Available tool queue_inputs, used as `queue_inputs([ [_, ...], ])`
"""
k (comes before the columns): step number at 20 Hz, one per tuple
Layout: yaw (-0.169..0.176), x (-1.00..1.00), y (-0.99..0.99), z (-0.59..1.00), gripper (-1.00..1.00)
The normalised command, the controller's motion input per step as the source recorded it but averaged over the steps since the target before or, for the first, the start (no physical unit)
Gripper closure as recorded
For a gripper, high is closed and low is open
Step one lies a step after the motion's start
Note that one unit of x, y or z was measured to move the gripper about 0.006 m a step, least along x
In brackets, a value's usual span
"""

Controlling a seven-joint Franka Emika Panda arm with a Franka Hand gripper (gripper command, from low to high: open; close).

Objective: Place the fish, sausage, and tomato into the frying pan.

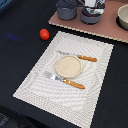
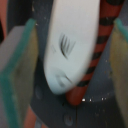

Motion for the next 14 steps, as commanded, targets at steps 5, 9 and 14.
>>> queue_inputs([
  [5, 0.0, -0.4, -0.39, 0.71, -1.0],
  [9, 0.0, -0.55, -0.64, 0.5, -1.0],
  [14, 0.0, -0.51, -0.69, 0.37, -1.0],
])
